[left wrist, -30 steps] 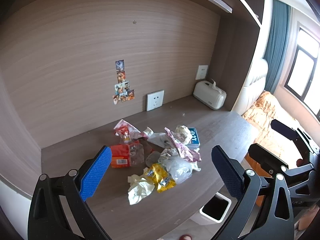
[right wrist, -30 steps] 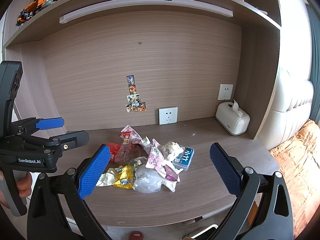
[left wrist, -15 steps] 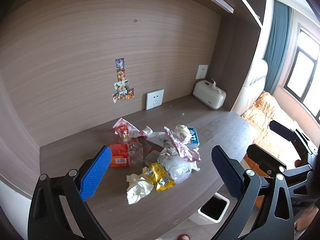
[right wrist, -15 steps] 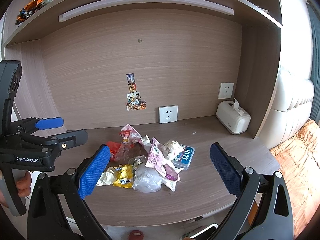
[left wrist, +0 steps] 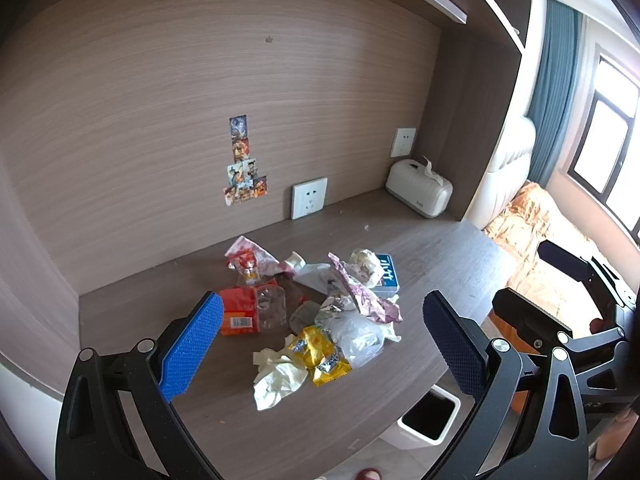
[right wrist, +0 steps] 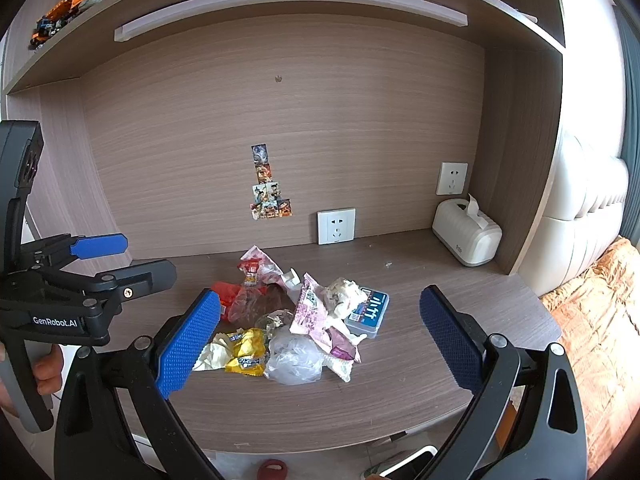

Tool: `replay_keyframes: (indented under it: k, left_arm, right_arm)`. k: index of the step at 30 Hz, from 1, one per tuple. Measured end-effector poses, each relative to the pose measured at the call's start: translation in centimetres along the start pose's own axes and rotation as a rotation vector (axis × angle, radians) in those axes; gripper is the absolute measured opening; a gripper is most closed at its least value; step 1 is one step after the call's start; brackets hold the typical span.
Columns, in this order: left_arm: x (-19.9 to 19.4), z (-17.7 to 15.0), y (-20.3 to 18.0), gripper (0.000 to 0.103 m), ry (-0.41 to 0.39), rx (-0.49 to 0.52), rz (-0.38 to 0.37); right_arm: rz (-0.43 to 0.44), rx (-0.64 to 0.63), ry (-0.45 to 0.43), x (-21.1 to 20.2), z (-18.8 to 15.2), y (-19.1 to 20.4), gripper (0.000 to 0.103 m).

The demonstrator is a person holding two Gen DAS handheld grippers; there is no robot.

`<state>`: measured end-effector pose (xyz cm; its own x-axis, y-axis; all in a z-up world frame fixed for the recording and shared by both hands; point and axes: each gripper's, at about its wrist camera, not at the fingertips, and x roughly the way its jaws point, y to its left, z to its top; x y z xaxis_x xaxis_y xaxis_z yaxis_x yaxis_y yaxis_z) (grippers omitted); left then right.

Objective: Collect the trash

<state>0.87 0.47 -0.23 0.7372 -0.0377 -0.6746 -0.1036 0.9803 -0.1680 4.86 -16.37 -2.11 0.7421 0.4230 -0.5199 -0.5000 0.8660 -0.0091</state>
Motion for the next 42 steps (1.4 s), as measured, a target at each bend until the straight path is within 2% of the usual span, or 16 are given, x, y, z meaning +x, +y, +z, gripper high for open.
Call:
replay_keyframes:
  k: [3,9,19,23,30,33,36,38,42]
  left_arm:
    - [0.2,0.0,0.2,0.098,0.005,-0.004,0.001]
    - [0.9,-0.2,0.6,0.098,-0.035,0.028,0.035]
    - [3.9,-1.4,2.7,0.098,0.032,0.068,0.088]
    - [5.5,-1.5,4.3,0.098,0.07,0.067,0.096]
    - [9.3,-1.7,7.3,0.098,0.106,0.061,0.064]
    - [11.0,-2.0,8.4,0.098,0.128,0.062,0.019]
    - [13.5,-2.5,9.9,0.098,0.162,0.066,-0.065]
    - [14.9,-2.6,11.0,0.098,0.157,0.07,-0.101]
    - [17.9,-2.7,13.3,0.098,0.202,0.063,-0.113]
  right_arm:
    - [-0.002,-0.004,0.006,0.2,0.0,0.1,0.1]
    - [0.006,0.002,0.023,1.0,-0.2,0.0,0.1]
    - [-0.003,-0.01,0.07,4.0,-0.7,0.8,0.1]
    - [0.018,0.012,0.103,5.8,-0.8,0.9,0.1]
    - [0.006,-0.001,0.155,9.6,-1.4,1.9,0.1]
    - [-0.008,-0.01,0.174,11.1,-1.9,2.1,0.099]
    - [-0.026,-0.02,0.192,12.7,-2.4,2.1,0.096]
    - [-0.048,-0.026,0.208,13.7,-2.8,2.1,0.096]
    - [-0.078,-0.009,0.243,15.4,-3.6,1.8,0.089]
